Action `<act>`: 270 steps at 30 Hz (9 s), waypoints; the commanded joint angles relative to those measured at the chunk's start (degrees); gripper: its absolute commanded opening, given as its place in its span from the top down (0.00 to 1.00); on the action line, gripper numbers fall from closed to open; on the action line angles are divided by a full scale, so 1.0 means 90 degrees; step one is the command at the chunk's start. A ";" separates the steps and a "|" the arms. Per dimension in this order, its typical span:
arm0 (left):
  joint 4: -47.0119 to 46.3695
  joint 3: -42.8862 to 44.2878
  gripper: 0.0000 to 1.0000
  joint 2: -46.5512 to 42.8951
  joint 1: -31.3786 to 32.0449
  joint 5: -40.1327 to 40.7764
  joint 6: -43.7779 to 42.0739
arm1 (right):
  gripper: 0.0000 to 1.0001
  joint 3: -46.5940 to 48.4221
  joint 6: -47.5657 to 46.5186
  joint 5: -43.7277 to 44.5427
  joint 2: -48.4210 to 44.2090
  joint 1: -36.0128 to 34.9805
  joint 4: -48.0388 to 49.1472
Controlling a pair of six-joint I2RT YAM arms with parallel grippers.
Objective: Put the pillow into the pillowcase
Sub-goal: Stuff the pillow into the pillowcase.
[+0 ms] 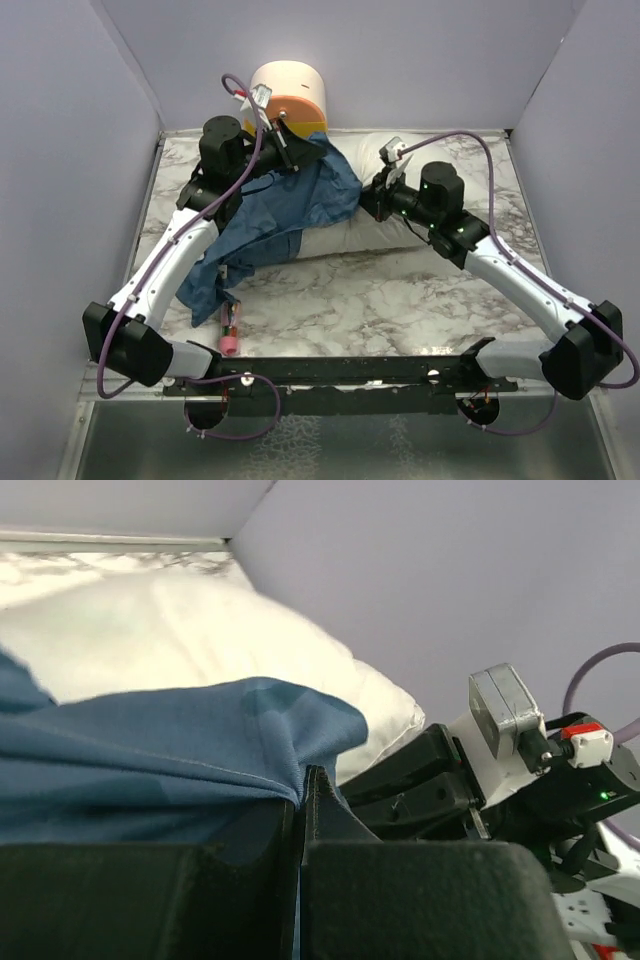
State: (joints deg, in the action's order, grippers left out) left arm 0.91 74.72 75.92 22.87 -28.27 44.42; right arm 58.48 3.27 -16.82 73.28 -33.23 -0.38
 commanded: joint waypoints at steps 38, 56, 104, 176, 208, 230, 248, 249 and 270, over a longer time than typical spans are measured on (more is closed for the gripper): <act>0.2455 0.1349 0.23 -0.0612 0.0470 0.1133 -0.5641 | 0.99 0.0983 0.3176 0.1867 0.1506 0.0128 0.0587; 0.3955 0.2154 0.34 0.0998 0.1599 0.2108 -0.9234 | 0.99 0.0797 0.3125 0.1770 0.1223 0.0128 0.0404; -0.1441 0.0076 1.00 0.0954 -0.0129 0.0232 0.0565 | 0.07 0.1788 -0.1864 -0.0953 -0.0167 0.0072 -0.3049; 0.2649 -0.0776 0.37 -0.0771 0.0442 0.3689 -0.2415 | 0.09 0.2277 -0.0127 -0.1920 0.0300 0.0543 -0.2460; 0.1233 0.0179 1.00 -0.0378 0.0427 0.0649 -0.2243 | 0.72 0.3207 -0.1290 0.2250 0.3206 -0.0982 -0.2311; -0.2589 -0.2772 1.00 -0.0020 -0.0412 -0.0119 0.1374 | 0.96 0.1180 0.1969 -0.0743 0.2467 -0.0555 0.1347; -0.0693 0.0707 0.01 -0.1001 -0.0432 0.1527 0.1952 | 0.17 0.0779 0.0698 -0.0586 -0.0639 -0.0516 -0.0565; -0.0563 0.0986 0.01 -0.0929 -0.0422 0.1677 0.2079 | 0.17 0.0703 0.0746 -0.0549 -0.0748 -0.0516 -0.0606; 0.4549 0.2990 0.01 -0.0312 -0.0360 0.2882 0.2243 | 0.17 0.0076 0.0793 0.0643 -0.1695 -0.0516 -0.1349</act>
State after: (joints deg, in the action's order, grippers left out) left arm 42.09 86.59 73.32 19.51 -2.98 63.05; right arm 60.58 10.46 -14.02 59.42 -37.91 -11.31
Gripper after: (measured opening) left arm 0.991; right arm 0.831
